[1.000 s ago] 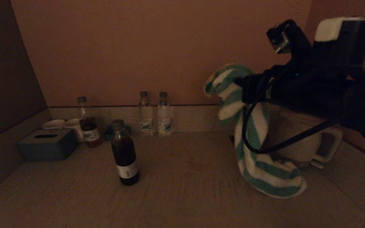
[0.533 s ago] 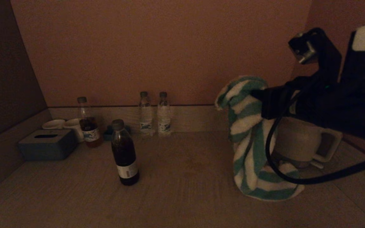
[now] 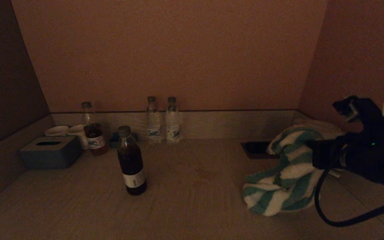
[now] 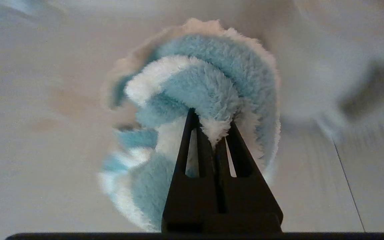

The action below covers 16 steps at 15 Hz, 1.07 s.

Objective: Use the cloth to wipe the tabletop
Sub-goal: Pick up the tablecloth

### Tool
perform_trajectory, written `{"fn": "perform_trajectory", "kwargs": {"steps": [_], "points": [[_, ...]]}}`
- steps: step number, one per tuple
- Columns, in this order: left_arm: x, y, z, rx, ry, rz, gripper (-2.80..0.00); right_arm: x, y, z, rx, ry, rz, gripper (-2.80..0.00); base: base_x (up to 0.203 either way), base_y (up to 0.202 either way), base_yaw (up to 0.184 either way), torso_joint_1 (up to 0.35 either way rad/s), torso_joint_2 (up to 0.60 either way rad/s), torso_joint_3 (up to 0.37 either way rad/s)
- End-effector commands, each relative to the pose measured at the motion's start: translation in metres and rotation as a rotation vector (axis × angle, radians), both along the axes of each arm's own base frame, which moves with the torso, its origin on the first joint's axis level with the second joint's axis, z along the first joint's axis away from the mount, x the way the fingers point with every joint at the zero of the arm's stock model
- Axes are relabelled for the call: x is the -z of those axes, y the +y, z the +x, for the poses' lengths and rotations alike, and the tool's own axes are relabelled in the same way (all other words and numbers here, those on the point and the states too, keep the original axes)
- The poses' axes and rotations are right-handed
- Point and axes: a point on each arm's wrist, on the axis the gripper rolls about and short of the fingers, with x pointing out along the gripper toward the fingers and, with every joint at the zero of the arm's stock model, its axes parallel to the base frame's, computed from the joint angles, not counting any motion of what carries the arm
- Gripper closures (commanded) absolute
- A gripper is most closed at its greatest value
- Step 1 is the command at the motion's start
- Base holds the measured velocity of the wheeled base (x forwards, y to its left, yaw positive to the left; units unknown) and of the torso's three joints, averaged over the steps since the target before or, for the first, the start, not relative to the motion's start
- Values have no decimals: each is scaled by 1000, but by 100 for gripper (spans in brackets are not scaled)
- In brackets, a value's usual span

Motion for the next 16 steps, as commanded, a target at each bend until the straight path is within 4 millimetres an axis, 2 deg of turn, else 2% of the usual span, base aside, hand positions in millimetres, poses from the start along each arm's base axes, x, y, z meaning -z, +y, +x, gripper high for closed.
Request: {"fn": "perform_trajectory", "kwargs": {"steps": [1,2,5,9,13,16], "points": [[0,0,0,-1,2,0,0,29,-18,26,77,82,3,0,0,0,0,0,0,0],[0,0,0,-1,2,0,0,34,-22,32,94,86,4,0,0,0,0,0,0,0],[0,0,0,-1,0,0,0,68,-25,56,106,200,0,0,0,0,0,0,0,0],[0,0,0,-3,2,0,0,89,-23,84,102,199,-4,0,0,0,0,0,0,0],[0,0,0,-1,2,0,0,113,-21,87,94,275,-9,0,0,0,0,0,0,0],[0,0,0,-1,2,0,0,117,-17,81,80,268,-15,0,0,0,0,0,0,0]]}}
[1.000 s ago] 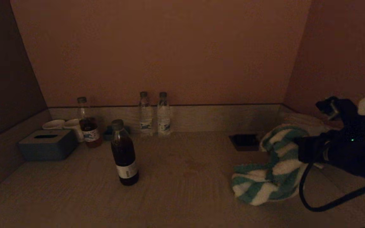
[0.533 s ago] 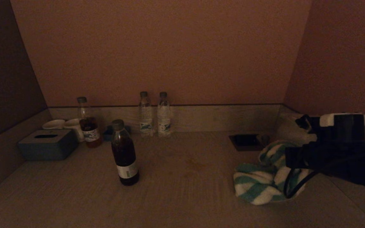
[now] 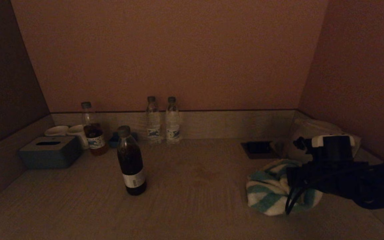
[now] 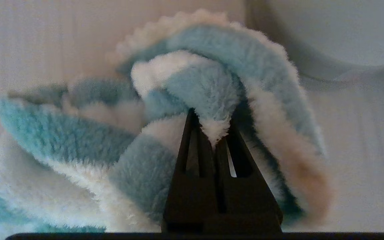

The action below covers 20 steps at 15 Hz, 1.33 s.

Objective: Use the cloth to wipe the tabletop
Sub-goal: Pick up the tablecloth

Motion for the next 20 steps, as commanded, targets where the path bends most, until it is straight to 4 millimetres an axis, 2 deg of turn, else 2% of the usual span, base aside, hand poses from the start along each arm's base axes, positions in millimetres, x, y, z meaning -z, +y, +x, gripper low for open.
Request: {"fn": "perform_trajectory", "kwargs": {"steps": [1,4,8,12,15,20], "points": [[0,0,0,0,2,0,0,5,3,-3,-11,-14,-6,-280,0,0,0,0,0,0],[0,0,0,0,2,0,0,0,6,-11,-22,-46,-7,-280,0,0,0,0,0,0],[0,0,0,0,2,0,0,-40,14,-38,-56,-177,-6,-280,0,0,0,0,0,0],[0,0,0,0,1,0,0,-66,17,-73,-78,-225,1,-280,0,0,0,0,0,0],[0,0,0,0,2,0,0,-63,19,-95,-95,-171,4,-280,0,0,0,0,0,0],[0,0,0,1,2,0,0,-53,19,-94,-78,-97,39,-280,0,0,0,0,0,0]]}}
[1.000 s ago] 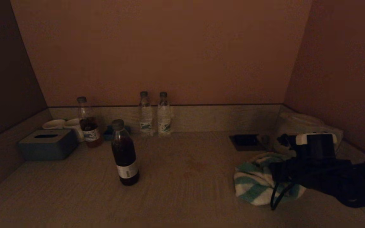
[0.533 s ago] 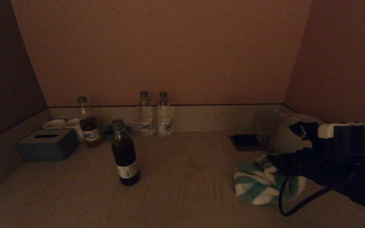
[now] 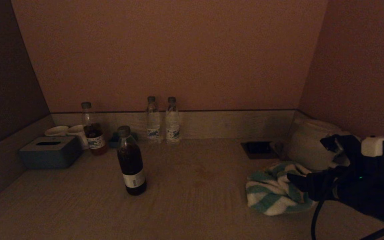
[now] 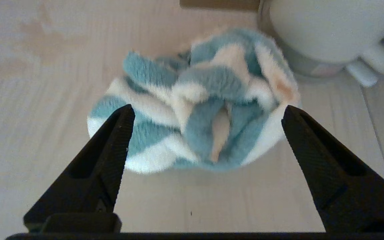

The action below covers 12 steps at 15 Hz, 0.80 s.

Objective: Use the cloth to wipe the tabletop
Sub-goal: Pick up the tablecloth

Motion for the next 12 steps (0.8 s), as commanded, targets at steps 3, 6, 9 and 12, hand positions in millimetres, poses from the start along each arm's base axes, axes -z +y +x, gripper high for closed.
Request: {"fn": "perform_trajectory", "kwargs": {"steps": [3,6,9,12], "points": [[0,0,0,0,1,0,0,31,2,20,58,178,75,-280,0,0,0,0,0,0],[0,0,0,1,1,0,0,37,2,26,67,205,84,-280,0,0,0,0,0,0],[0,0,0,0,1,0,0,44,3,40,82,231,101,-280,0,0,0,0,0,0],[0,0,0,0,1,0,0,43,4,48,82,226,102,-280,0,0,0,0,0,0]]}}
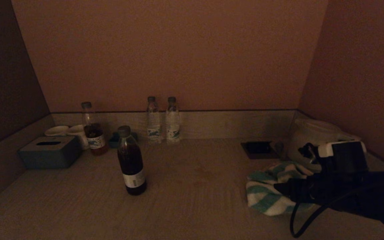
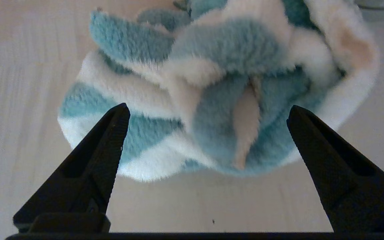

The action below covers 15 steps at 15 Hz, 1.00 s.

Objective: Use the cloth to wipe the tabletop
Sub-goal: Pick up the tablecloth

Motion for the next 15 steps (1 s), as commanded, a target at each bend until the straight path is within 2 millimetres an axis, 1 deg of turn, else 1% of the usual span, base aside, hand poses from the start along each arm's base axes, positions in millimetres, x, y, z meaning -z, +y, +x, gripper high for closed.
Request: {"fn": "perform_trajectory", "kwargs": {"steps": [1,3,6,8,10,11,14,15], "points": [[0,0,0,-1,2,0,0,5,1,9,1,16,-1,-280,0,0,0,0,0,0],[0,0,0,0,2,0,0,5,1,10,2,15,-1,-280,0,0,0,0,0,0],[0,0,0,-1,2,0,0,15,1,26,8,45,-1,-280,0,0,0,0,0,0],[0,0,0,-1,0,0,0,15,0,28,10,41,-1,-280,0,0,0,0,0,0],[0,0,0,-1,0,0,0,27,-1,35,17,69,-5,-280,0,0,0,0,0,0],[0,0,0,-1,2,0,0,32,-2,37,20,83,-5,-280,0,0,0,0,0,0],[0,0,0,-1,2,0,0,33,-2,37,17,83,-1,-280,0,0,0,0,0,0],[0,0,0,-1,2,0,0,37,-2,39,7,93,10,-280,0,0,0,0,0,0]]}}
